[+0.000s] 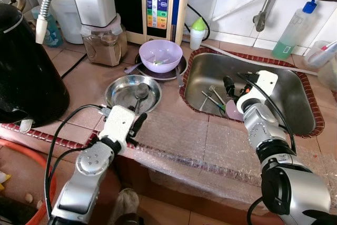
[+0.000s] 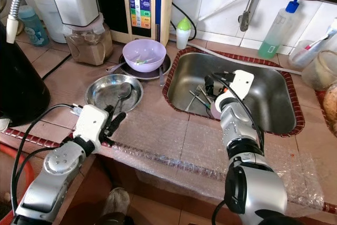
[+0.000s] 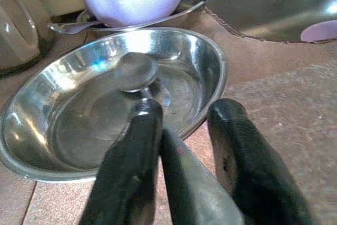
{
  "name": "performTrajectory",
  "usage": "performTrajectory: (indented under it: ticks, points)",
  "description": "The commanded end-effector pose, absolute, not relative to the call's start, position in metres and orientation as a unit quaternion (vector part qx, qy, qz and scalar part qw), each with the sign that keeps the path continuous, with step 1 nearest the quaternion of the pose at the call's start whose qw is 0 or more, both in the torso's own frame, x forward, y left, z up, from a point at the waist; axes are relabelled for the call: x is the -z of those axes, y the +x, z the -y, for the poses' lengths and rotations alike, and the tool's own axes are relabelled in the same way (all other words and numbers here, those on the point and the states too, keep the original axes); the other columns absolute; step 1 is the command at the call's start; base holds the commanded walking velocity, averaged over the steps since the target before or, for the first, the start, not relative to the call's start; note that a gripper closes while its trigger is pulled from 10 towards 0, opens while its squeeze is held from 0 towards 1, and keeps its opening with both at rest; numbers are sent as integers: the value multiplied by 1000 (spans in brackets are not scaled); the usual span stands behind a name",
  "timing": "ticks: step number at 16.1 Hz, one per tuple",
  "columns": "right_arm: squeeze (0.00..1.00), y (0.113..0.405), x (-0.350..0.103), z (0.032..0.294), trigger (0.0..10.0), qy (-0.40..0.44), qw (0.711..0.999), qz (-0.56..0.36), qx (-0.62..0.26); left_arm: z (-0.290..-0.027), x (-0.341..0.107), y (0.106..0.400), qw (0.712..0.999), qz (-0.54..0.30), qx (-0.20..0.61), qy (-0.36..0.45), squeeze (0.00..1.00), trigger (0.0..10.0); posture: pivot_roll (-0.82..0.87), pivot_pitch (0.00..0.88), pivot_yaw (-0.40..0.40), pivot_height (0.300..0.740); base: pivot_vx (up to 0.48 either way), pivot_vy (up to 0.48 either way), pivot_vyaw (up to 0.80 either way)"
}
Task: Kitchen organization
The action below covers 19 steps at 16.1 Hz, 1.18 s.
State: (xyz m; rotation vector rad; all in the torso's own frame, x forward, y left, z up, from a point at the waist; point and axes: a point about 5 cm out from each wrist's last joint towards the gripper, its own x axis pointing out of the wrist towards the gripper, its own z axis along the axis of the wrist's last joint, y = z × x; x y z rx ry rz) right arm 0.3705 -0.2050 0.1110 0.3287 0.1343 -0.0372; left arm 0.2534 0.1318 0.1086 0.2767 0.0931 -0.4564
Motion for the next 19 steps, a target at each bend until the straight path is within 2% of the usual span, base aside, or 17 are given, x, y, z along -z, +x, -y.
performTrajectory:
  ticks: [1, 2, 3, 4, 8, 11, 18, 19]
  points:
    - [1000, 374, -120, 204, 10000, 166, 985, -53, 13, -129, -110, 251, 958, -47, 238, 151, 0, 0, 55, 0, -12, 740, 0, 0, 0]
    - [1000, 374, -120, 203, 10000, 167, 984, -54, 11, -129, -113, 250, 960, -36, 228, 155, 0, 863, 55, 0, -12, 740, 0, 0, 0]
    - [1000, 374, -120, 202, 10000, 168, 984, -54, 8, -131, -116, 250, 965, -23, 213, 153, 0, 10000, 58, 0, -14, 740, 0, 0, 0]
    - [1000, 375, -120, 201, 10000, 169, 984, -55, 6, -133, -120, 249, 968, -8, 201, 148, 1000, 10000, 58, 0, -15, 740, 0, 0, 0]
    - [1000, 375, -120, 200, 10000, 169, 984, -57, 3, -136, -140, 249, 971, 65, 178, 146, 1000, 10000, 62, 0, -18, 740, 0, 0, 0]
    - [1000, 376, -121, 199, 10000, 171, 984, -55, -1, -139, -146, 252, 972, 80, 158, 151, 1000, 10000, 62, 0, -20, 740, 0, 0, 0]
    - [1000, 375, -121, 195, 10000, 170, 984, -54, -17, -149, -126, 271, 980, -31, 161, 116, 1000, 10000, 53, 0, -21, 740, 0, 0, 0]
    - [875, 374, -119, 193, 10000, 169, 984, -56, -25, -149, -125, 276, 981, -44, 160, 102, 1000, 10000, 50, 0, -20, 740, 0, 0, 0]
